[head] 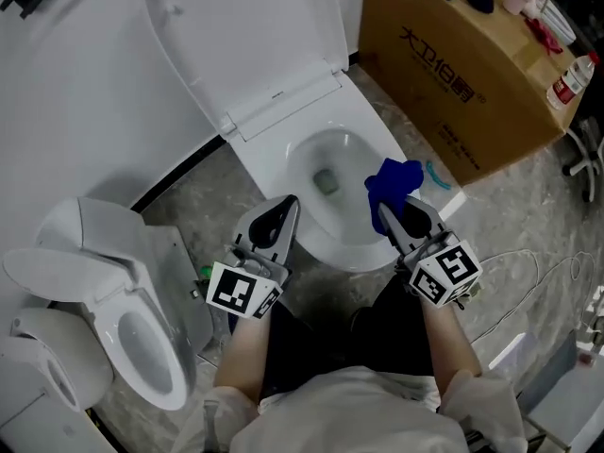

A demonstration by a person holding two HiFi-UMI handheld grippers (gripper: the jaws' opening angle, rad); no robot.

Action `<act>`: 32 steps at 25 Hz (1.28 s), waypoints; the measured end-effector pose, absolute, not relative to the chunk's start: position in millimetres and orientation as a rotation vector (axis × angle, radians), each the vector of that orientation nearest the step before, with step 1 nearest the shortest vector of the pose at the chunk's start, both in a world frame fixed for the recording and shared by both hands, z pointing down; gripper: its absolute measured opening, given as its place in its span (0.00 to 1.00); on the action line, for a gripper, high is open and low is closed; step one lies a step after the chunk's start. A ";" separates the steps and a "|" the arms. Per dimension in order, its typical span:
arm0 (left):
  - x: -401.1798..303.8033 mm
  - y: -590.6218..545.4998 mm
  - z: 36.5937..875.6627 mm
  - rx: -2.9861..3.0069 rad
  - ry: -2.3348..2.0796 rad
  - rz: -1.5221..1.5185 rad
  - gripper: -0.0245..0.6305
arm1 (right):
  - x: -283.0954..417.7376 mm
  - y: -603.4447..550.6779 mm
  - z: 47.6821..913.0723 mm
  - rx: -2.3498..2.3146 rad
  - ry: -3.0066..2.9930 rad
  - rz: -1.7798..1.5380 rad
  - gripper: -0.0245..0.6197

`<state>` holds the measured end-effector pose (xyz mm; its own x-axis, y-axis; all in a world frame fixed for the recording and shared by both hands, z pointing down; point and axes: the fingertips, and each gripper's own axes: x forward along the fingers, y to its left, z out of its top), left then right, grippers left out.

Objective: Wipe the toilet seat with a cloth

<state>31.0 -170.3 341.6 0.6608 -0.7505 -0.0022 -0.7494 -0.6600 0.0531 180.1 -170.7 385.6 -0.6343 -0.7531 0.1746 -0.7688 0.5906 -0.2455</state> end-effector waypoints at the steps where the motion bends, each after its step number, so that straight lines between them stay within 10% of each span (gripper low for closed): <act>1: 32.3 -171.8 355.9 2.830 -1.268 -0.038 0.05 | 179.8 -173.1 398.1 1.322 -2.757 0.470 0.12; 32: 6.4 -182.4 433.5 2.836 -1.283 -0.068 0.05 | 151.0 -223.7 477.7 1.296 -2.646 0.367 0.12</act>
